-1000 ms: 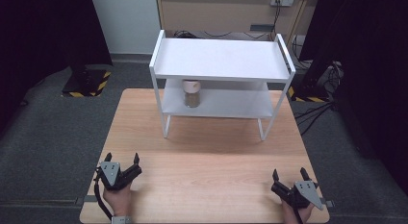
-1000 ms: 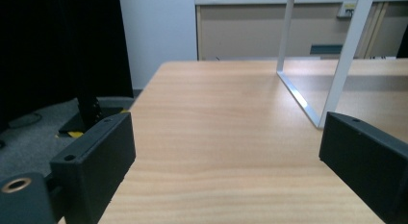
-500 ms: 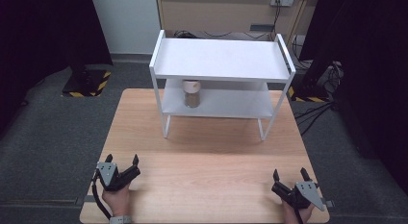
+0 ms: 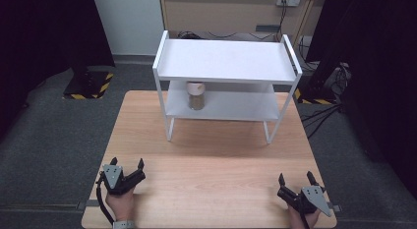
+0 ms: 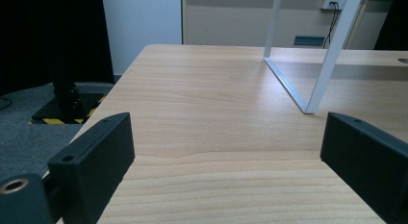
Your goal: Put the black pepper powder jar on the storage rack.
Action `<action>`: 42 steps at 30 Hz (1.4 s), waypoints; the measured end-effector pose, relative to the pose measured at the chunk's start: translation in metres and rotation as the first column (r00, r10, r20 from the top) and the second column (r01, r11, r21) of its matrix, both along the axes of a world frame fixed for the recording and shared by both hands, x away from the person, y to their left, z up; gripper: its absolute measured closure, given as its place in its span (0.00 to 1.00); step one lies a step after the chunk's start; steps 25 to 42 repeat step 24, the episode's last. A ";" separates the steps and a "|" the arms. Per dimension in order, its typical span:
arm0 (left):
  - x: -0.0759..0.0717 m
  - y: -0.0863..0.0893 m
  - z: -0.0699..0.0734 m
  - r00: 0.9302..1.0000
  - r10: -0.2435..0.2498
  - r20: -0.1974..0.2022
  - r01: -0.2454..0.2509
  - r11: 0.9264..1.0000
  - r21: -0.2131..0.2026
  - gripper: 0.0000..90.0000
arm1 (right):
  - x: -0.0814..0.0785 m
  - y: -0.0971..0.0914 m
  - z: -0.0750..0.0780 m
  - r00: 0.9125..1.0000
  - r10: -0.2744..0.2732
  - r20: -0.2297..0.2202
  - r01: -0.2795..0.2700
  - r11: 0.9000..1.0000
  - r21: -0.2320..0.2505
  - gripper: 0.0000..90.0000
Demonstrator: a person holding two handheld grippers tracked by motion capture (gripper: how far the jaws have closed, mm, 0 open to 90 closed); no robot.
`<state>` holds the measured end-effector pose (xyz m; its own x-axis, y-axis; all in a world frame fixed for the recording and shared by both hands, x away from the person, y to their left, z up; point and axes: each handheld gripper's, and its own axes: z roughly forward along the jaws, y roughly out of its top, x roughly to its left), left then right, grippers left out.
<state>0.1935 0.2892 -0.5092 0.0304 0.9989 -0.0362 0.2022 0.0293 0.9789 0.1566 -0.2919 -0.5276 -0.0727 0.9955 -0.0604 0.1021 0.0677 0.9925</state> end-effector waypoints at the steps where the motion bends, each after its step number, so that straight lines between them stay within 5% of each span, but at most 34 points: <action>1: 0.000 -0.001 0.000 1.000 0.001 -0.001 -0.001 1.000 0.003 0.05 | 0.000 0.000 0.000 1.000 0.001 0.002 -0.001 1.000 0.001 0.04; 11: 0.005 -0.007 0.006 0.999 -0.012 -0.047 0.014 0.998 0.055 0.07 | 0.000 0.004 -0.001 1.000 -0.009 0.003 0.009 1.000 -0.018 0.04; 24: 0.003 -0.002 0.003 1.000 -0.006 -0.026 0.007 1.000 0.018 0.06 | 0.001 0.003 0.002 1.000 -0.009 -0.015 0.009 1.000 -0.016 0.04; 42: 0.003 -0.002 0.003 1.000 -0.006 -0.026 0.007 1.000 0.018 0.06 | 0.001 0.003 0.002 1.000 -0.009 -0.015 0.009 1.000 -0.016 0.04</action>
